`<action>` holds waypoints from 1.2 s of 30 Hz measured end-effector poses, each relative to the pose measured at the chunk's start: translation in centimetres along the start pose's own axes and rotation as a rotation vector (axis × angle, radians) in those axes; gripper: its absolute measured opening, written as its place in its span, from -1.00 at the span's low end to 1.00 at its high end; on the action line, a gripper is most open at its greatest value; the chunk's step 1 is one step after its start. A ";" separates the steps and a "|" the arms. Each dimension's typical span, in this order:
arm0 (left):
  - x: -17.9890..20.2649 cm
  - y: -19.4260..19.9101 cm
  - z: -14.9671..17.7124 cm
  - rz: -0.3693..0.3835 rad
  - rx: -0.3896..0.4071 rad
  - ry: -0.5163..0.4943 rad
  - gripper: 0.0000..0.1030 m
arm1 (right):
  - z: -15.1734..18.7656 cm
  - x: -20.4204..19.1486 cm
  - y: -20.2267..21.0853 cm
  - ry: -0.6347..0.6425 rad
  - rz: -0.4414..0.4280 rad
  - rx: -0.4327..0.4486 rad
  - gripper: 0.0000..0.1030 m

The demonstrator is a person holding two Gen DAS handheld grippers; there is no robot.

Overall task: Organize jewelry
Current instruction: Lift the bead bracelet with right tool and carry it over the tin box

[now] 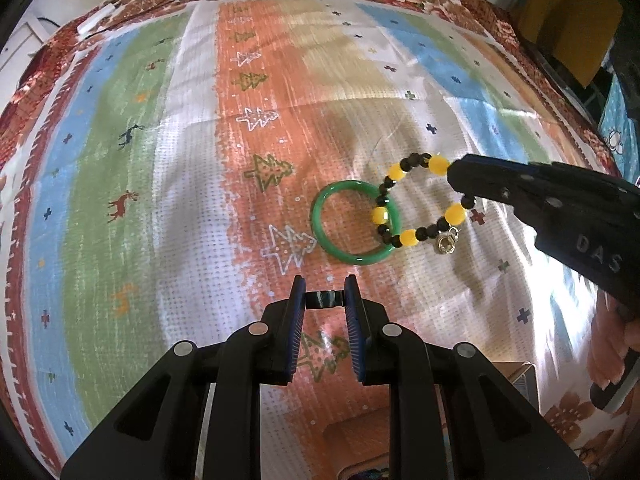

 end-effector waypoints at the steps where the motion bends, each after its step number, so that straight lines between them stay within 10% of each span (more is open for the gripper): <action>1: 0.0 0.1 0.0 0.002 0.003 0.003 -0.63 | 0.1 -0.1 0.3 0.002 -0.002 0.004 -0.79; 36: 2.8 7.5 2.1 0.035 0.171 0.019 -0.62 | 4.5 -2.8 9.5 0.092 -0.025 0.157 -0.79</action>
Point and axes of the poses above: each gripper's, at about its wrist camera, not at the fingertips, and y roughly against the way its jaws point, x to its right, z to its underside, the point moved 8 cm from there along -y, roughly the way its jaws point
